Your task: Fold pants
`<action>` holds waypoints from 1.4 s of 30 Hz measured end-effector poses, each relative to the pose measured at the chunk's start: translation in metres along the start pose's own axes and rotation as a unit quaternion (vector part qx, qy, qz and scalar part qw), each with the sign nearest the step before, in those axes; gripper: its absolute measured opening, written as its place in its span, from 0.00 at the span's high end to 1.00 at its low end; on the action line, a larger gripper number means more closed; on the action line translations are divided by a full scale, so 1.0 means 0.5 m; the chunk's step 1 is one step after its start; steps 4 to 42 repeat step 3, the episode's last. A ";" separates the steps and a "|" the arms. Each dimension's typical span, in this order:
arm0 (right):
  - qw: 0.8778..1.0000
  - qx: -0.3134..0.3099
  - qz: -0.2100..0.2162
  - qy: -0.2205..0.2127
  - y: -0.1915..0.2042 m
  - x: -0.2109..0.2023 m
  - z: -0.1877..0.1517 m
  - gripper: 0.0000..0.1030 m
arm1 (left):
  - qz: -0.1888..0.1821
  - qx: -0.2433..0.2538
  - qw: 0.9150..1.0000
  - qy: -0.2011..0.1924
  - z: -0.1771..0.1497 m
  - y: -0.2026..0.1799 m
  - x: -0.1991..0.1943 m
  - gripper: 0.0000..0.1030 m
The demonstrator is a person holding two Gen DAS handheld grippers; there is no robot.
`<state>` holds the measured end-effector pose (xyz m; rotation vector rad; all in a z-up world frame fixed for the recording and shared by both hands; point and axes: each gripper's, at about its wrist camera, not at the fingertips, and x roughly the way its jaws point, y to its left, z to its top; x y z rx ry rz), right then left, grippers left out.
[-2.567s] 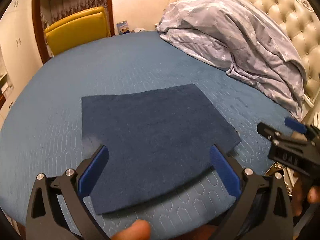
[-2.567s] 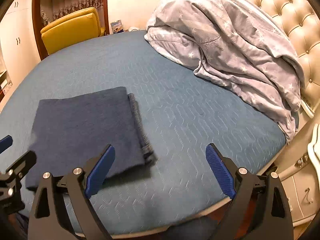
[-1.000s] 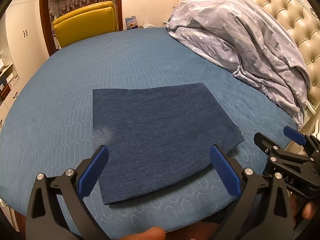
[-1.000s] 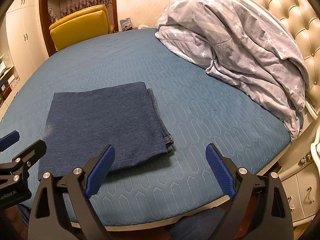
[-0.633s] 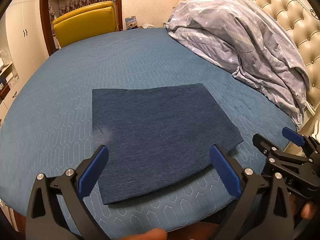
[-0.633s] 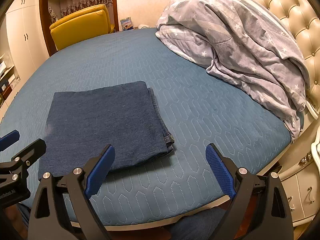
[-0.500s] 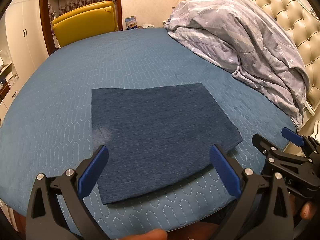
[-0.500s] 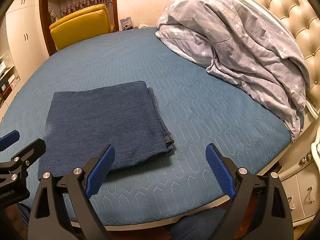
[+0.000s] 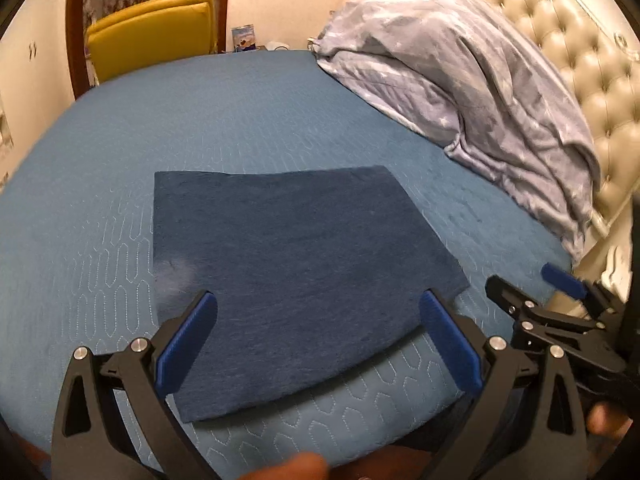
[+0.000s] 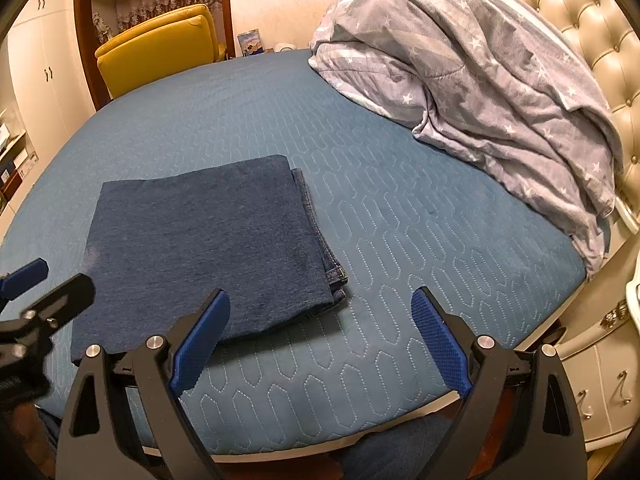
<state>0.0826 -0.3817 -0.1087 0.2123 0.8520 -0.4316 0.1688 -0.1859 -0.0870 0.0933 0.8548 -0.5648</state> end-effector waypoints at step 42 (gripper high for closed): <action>1.000 0.015 -0.006 -0.004 -0.031 0.031 0.016 0.13 | 0.065 -0.025 0.998 -0.012 0.003 0.114 0.000 0.01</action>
